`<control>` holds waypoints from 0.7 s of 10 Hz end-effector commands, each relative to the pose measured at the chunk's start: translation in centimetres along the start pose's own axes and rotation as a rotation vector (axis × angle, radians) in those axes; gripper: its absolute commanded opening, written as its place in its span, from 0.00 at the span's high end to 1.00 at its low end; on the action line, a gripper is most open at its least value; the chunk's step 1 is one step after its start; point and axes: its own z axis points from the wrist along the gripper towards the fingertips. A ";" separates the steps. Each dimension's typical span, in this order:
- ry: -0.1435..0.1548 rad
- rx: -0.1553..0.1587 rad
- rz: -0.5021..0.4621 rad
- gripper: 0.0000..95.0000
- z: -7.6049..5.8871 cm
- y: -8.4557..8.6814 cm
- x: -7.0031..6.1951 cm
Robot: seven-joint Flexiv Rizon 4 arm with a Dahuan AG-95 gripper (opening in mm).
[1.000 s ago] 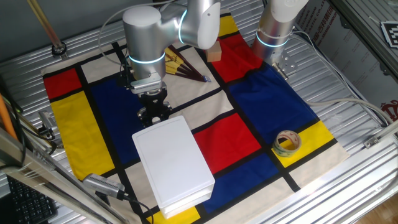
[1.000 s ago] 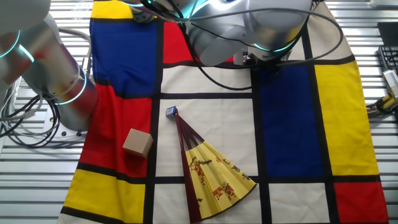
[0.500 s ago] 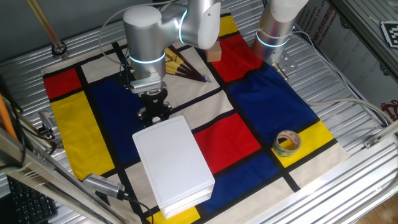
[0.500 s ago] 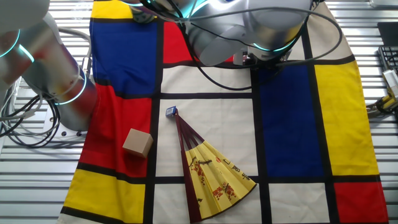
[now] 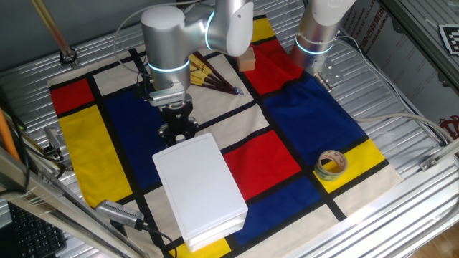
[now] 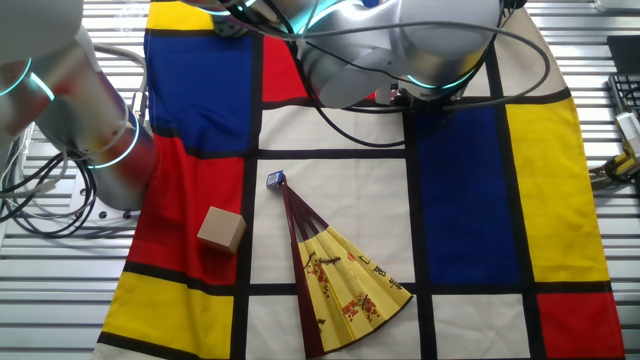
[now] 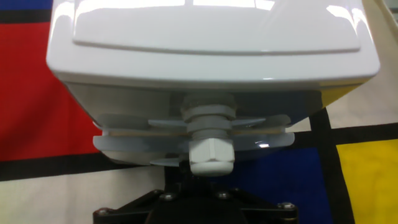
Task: Grasp the handle and close the drawer
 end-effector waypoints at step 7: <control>-0.015 0.004 0.000 1.00 0.1 -0.1 -0.3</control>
